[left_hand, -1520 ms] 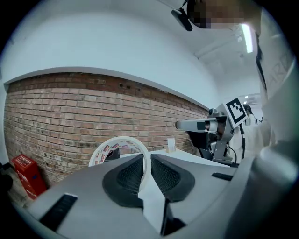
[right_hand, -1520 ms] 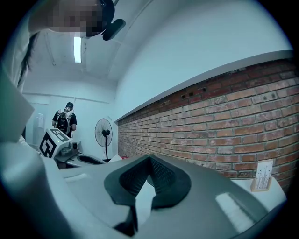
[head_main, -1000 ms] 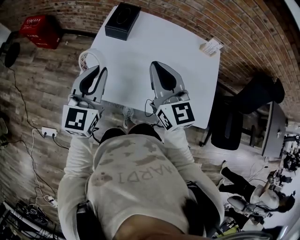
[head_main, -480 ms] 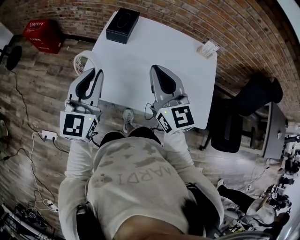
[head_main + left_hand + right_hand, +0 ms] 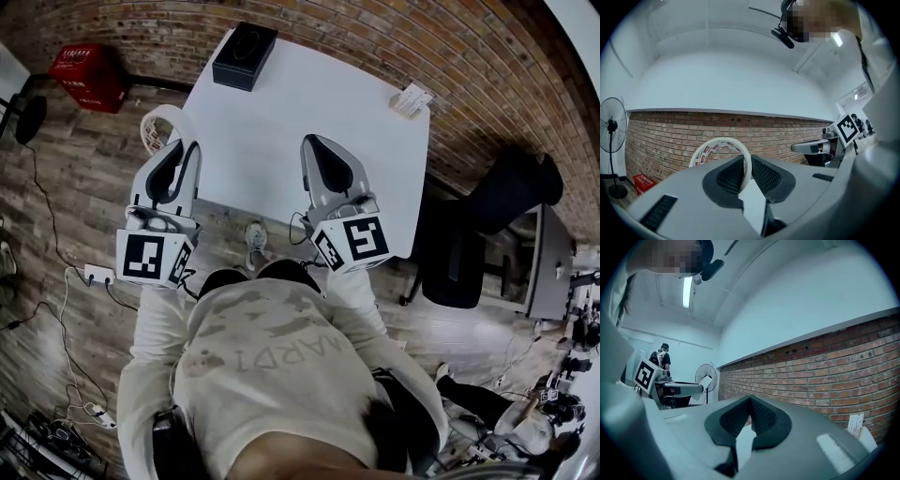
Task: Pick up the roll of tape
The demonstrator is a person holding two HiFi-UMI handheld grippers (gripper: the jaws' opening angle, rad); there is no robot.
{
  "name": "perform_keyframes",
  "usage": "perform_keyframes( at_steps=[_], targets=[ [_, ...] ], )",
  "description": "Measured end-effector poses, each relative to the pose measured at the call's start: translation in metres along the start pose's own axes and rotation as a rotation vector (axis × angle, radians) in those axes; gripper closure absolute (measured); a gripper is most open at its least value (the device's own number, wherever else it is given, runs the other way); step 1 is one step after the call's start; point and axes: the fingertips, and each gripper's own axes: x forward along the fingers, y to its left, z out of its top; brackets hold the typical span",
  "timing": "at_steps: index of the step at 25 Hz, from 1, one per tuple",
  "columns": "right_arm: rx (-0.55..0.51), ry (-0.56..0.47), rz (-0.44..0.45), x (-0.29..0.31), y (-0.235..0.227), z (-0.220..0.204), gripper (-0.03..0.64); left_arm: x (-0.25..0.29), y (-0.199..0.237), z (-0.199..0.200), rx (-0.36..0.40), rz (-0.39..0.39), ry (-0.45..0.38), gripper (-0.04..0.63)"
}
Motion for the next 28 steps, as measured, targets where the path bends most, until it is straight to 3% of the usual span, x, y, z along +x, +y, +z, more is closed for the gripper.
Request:
perform_keyframes(
  at_steps=[28],
  targets=[
    [-0.001,-0.036,-0.021,-0.023,0.013,0.017,0.606,-0.022,-0.008,0.014,0.029,0.02,-0.033,0.538]
  ],
)
